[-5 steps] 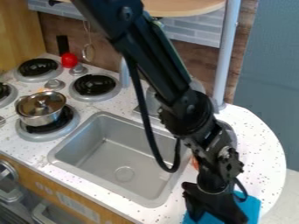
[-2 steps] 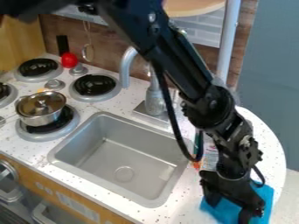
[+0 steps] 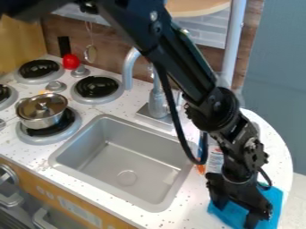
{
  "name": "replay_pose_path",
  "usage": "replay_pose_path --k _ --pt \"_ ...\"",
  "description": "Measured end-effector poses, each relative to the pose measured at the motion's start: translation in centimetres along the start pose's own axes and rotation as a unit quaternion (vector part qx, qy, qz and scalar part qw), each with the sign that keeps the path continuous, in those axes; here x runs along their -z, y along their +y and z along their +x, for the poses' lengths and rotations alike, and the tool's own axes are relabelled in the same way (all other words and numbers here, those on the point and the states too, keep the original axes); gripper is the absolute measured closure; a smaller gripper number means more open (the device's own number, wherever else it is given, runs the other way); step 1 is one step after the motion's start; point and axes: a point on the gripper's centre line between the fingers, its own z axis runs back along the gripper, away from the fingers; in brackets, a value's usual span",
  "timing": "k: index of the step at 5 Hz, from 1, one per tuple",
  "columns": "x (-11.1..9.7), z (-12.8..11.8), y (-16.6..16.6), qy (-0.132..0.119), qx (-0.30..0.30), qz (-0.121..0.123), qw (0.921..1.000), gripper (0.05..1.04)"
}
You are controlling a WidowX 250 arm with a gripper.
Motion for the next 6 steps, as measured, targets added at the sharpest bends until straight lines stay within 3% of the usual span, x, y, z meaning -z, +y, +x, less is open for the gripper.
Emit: replay_pose_path --k 2,3,4,6 --pt "-1.8 -6.2 3.6 0.04 -0.018 0.015 0.9989 0.082" --pt "-3.2 -8.3 6.0 0.036 -0.026 0.019 0.9988 0.082" --pt "-3.4 -9.0 6.9 0.039 -0.03 0.016 0.9987 0.082" --pt "-2.7 -5.5 5.3 0.029 -0.039 0.006 0.9988 0.082"
